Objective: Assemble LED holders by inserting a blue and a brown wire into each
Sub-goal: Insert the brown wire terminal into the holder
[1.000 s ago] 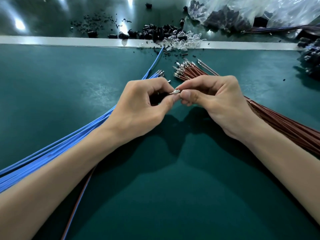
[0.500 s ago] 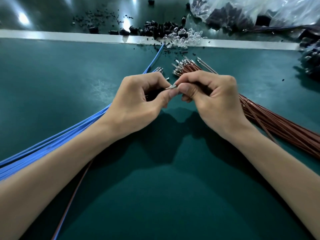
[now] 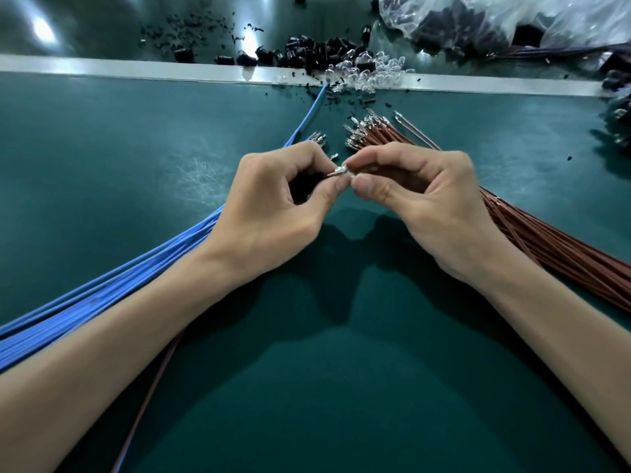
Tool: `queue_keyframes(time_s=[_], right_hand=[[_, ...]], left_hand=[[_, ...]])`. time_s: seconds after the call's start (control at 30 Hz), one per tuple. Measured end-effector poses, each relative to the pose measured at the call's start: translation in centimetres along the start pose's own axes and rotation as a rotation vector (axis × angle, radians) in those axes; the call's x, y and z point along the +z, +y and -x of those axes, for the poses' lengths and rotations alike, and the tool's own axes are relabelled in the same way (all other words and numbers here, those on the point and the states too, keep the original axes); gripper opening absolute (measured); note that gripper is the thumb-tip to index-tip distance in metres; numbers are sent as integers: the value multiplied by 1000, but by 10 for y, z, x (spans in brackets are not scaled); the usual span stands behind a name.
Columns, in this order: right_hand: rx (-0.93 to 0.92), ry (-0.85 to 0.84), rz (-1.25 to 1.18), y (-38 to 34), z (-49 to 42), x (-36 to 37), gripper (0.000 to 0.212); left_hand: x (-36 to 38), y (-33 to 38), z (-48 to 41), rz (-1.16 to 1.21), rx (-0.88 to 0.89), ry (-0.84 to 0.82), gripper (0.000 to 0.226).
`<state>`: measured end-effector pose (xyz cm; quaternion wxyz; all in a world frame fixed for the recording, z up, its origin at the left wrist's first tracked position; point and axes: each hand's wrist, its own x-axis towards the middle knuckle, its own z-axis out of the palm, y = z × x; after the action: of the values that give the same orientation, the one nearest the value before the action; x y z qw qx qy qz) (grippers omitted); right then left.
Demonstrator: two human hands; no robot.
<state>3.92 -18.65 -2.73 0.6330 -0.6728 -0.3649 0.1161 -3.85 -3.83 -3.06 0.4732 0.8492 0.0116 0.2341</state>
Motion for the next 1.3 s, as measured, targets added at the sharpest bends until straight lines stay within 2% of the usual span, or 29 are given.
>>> queue_keyframes(time_s=[0.2,0.4,0.6,0.83,1.1,1.3], right_hand=[[10,17,1,-1,1,2,21],[24,65,-17,2,3,7,15],[-5,88,43,4,-2,5,19],[-100,124,117,1,-1,3,22],[-187,179,134,2,0,4,25],[-211,207,112,2,0,4,26]], left_hand=[[1,1,1,63,-16,-26,15],[-1,4,0,129,-68,-18,17],[-1,7,-2,214,-101,23,9],[-3,8,-4,129,-128,44,9],[-3,15,-4,430,-373,-92,16],[-2,17,-5,572,-445,-119,19]])
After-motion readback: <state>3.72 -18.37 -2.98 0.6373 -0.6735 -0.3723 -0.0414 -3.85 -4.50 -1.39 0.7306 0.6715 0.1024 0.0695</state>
